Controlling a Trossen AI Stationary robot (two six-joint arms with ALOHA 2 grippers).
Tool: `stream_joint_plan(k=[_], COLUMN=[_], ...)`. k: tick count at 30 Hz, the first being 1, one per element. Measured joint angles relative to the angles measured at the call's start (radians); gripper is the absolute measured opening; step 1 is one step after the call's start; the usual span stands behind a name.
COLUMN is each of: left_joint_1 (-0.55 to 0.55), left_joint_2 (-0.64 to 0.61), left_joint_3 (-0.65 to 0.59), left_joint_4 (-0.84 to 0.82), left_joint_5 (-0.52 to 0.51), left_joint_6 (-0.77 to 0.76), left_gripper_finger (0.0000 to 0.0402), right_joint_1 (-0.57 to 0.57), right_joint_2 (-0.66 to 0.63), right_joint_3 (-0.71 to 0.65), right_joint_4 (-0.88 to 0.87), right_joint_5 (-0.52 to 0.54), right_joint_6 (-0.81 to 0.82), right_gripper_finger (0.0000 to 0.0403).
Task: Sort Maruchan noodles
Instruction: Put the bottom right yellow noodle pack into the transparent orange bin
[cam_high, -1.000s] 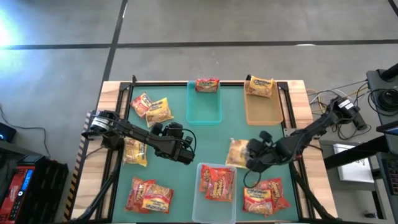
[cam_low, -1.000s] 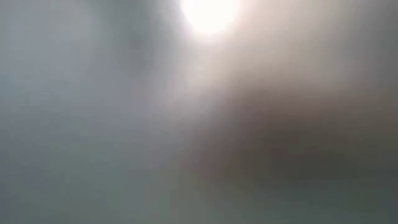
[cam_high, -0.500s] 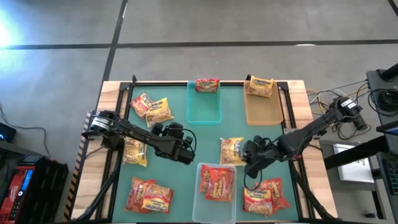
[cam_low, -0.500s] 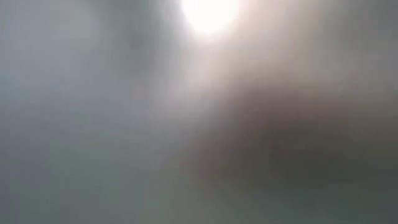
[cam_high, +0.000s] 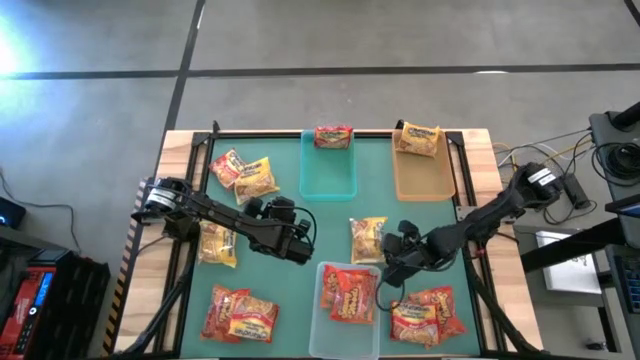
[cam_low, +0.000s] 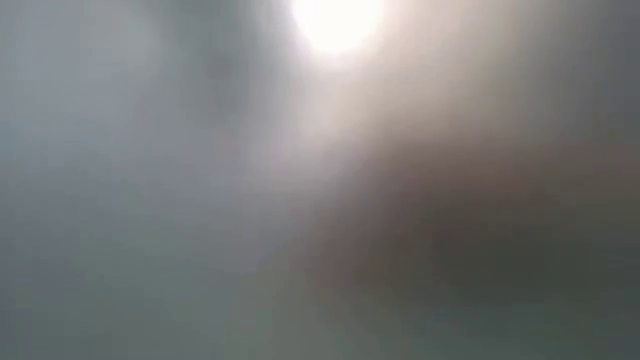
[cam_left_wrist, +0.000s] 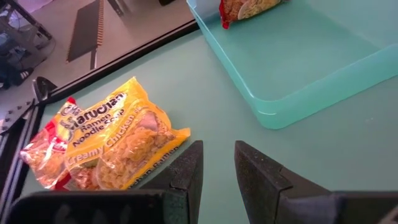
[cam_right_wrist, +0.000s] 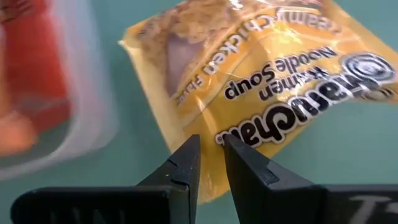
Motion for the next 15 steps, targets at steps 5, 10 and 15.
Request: stream_joint_plan(k=[5, 10, 15], left_joint_1=[0.004, 0.015, 0.029], left_joint_2=[0.0, 0.0, 0.009], left_joint_3=[0.002, 0.015, 0.014], left_joint_4=[0.086, 0.358, 0.707], left_joint_5=[0.002, 0.003, 0.075], left_joint_6=[0.093, 0.375, 0.732], left_gripper_finger=[0.0075, 0.0075, 0.0075], right_joint_1=[-0.057, -0.101, -0.105], right_joint_2=[0.06, 0.097, 0.031], right_joint_3=[0.0, 0.011, 0.034], right_joint_4=[0.09, 0.17, 0.053], right_joint_5=[0.083, 0.055, 0.023], right_joint_6=[-0.118, -0.234, -0.272], right_gripper_finger=[0.0063, 0.0063, 0.0063])
